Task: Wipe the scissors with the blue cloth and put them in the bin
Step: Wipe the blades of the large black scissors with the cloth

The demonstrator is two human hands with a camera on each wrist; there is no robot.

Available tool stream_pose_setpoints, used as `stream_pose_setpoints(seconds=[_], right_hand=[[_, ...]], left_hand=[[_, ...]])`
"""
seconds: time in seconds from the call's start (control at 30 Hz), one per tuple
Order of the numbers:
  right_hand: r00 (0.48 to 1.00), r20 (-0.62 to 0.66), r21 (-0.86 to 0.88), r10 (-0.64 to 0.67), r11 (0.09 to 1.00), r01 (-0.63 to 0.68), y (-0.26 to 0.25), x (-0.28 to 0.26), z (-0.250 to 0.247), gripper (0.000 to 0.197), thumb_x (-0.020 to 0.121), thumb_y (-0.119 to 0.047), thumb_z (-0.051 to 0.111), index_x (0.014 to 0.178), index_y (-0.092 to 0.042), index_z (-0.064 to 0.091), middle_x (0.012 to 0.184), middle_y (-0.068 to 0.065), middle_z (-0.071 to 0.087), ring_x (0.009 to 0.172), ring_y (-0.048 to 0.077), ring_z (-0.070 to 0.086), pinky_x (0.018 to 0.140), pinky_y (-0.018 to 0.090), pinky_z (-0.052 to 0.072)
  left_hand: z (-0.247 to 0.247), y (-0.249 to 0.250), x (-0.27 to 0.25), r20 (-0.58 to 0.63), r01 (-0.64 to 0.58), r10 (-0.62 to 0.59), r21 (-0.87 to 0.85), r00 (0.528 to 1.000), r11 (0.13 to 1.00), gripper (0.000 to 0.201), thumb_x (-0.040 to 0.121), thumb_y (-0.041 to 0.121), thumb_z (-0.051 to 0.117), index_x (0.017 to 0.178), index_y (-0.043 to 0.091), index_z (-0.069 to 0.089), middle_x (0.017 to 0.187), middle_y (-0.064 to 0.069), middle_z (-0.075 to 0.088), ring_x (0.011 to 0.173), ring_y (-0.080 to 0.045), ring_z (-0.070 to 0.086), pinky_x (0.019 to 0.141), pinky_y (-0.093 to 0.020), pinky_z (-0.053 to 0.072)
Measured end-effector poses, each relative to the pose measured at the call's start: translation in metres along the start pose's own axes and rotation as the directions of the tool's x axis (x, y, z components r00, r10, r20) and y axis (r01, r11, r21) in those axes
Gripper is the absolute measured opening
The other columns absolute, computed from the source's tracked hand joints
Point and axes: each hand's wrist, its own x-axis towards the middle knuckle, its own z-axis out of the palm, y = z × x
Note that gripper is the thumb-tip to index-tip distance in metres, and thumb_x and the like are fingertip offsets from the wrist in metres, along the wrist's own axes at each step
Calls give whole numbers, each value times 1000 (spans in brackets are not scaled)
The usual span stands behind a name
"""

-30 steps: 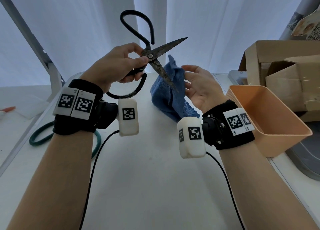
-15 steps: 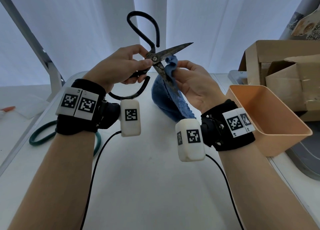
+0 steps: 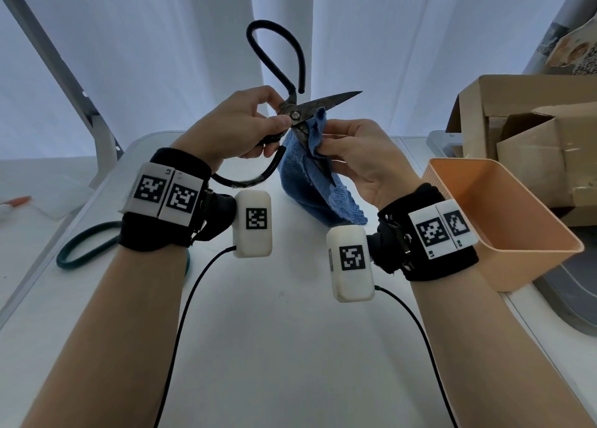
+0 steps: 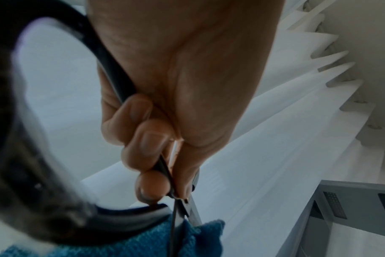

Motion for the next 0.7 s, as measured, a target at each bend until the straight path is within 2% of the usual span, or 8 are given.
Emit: stream_pose_setpoints(seconds=[0.13, 0.2, 0.27, 0.4, 0.47, 0.53, 0.63, 0.7], right_hand=[[1000, -30, -23, 1, 1000, -1, 3, 2, 0, 17, 88, 2, 68, 105, 0, 72, 89, 11, 72, 81, 20, 68, 83, 34, 57], [998, -60, -11, 12, 1000, -13, 3, 2, 0, 7, 85, -6, 74, 92, -5, 71, 80, 6, 70, 76, 17, 68, 74, 28, 57], [993, -116, -4, 12, 1000, -13, 2, 2, 1, 10, 86, -10, 75, 81, -9, 66, 72, 2, 65, 68, 13, 64, 64, 23, 51], [967, -252, 40, -28, 998, 39, 0, 3, -4, 7, 92, -13, 68, 94, -6, 68, 84, 8, 69, 74, 17, 66, 73, 33, 59], [956, -291, 105, -25, 993, 58, -2, 2, -9, 8, 95, -15, 65, 99, -11, 71, 91, 6, 72, 74, 13, 69, 65, 26, 58], [952, -304, 159, -32, 984, 84, -5, 1, -11, 9, 96, -18, 64, 97, -16, 73, 95, 4, 74, 77, 10, 72, 65, 21, 57], [956, -291, 164, -28, 983, 79, -6, 2, -9, 13, 97, -21, 63, 92, -18, 74, 95, 4, 77, 92, 21, 73, 81, 32, 60], [956, -289, 133, 47, 991, -8, -7, 3, -7, 16, 97, -21, 59, 89, -16, 72, 86, 3, 74, 87, 23, 71, 80, 35, 59]], left_hand=[[1, 1, 0, 2, 1, -1, -9, 1000, 1000, 17, 100, 28, 59, 109, 14, 58, 64, -9, 59, 70, -26, 39, 52, -26, 32], [0, 2, 0, -3, 5, -5, -23, 1000, 1000, 19, 100, 29, 59, 110, 13, 59, 67, -11, 59, 72, -26, 40, 55, -28, 32], [0, 2, 0, -12, 7, -8, -34, 1000, 999, 19, 100, 29, 58, 111, 13, 59, 65, -8, 58, 72, -26, 40, 57, -28, 32], [-5, 1, -1, -25, 12, -13, -37, 1000, 999, 15, 100, 28, 58, 109, 16, 60, 66, -5, 59, 73, -24, 44, 60, -28, 35], [-8, 0, -3, -40, 16, -18, -35, 999, 999, 15, 101, 27, 58, 110, 16, 60, 69, -6, 60, 73, -24, 46, 62, -29, 37], [-11, -1, -3, -53, 18, -20, -41, 998, 999, 17, 100, 27, 58, 112, 15, 60, 69, -6, 61, 73, -24, 47, 62, -28, 37], [-13, -1, -4, -64, 21, -24, -43, 998, 999, 18, 101, 28, 57, 113, 15, 60, 64, -2, 60, 72, -23, 45, 57, -25, 36], [-13, 0, -4, -71, 26, -29, -47, 997, 999, 19, 101, 28, 57, 114, 15, 60, 62, -1, 60, 72, -22, 46, 56, -23, 36]])
